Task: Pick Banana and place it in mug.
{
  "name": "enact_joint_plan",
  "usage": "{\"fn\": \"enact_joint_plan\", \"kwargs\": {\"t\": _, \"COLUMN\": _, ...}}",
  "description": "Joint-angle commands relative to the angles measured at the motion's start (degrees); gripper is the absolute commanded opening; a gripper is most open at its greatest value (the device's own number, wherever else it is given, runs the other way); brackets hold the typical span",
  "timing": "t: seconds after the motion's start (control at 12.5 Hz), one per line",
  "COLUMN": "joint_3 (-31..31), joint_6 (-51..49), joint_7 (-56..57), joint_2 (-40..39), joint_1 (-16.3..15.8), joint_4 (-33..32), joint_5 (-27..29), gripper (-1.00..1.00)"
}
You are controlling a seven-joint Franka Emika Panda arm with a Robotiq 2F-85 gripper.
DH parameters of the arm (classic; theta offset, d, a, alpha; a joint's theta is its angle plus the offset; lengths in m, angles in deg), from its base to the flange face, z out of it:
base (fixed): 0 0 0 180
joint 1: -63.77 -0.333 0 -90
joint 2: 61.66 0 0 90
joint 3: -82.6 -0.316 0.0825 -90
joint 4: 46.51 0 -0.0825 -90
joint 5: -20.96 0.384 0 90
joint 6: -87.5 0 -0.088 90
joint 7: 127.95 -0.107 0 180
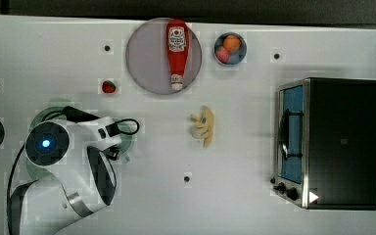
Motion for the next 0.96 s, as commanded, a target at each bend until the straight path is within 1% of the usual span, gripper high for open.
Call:
{"fn": "enact_joint_plan", "kwargs": {"t": 0.08, "joint_3": 0.5, "joint_6": 1.2, "joint_7": -2.4, "joint_2": 1.8, "joint_1": 0.7, "joint_4": 1.0, "joint_5": 0.1, "gripper": 1.00}}
{"fn": "enact_joint_plan", "kwargs": {"t": 0.24, "joint_3": 2.4, "joint_6": 0.3, "joint_7": -3.6, "joint_2": 4.1, "joint_1": 1.3, "joint_4": 2.9, "joint_5": 0.1, "gripper": 1.00}}
{"fn": "enact_joint_plan", "kwargs": {"t": 0.4, "joint_3": 5.5, "joint_6": -4.3, "joint_7": -3.6, "joint_2": 7.6, "joint_1": 1.8, "joint_4": 6.0, "joint_5": 0.1, "gripper": 1.00}}
{"fn": "enact_joint_plan", "kwargs": {"t": 0.56, "joint_3": 9.7, "joint_6": -13.2, "joint_7": -3.3, "joint_2": 11.2, "joint_1": 2.4, "joint_4": 10.7, "joint_5": 0.1, "gripper": 1.00}}
{"fn": "enact_joint_plan", "kwargs": {"t": 0.64, "joint_3": 12.8, "joint_6": -19.6, "joint_7": -3.3, "joint_2": 13.1, "joint_1": 2.6, "joint_4": 14.3, "joint_5": 0.1, "gripper": 1.00}}
{"fn": "enact_joint_plan", "kwargs": {"t": 0.8, "joint_3": 17.7, "joint_6": -29.0, "joint_7": -3.1, "joint_2": 14.9, "joint_1": 3.1, "joint_4": 19.5, "joint_5": -0.5, "gripper": 1.00}}
{"fn": "enact_joint_plan", "kwargs": {"t": 0.96, "joint_3": 22.3, "joint_6": -35.5, "joint_7": -3.1, "joint_2": 15.7, "joint_1": 3.2, "joint_4": 24.1, "joint_5": -1.1, "gripper": 1.00}}
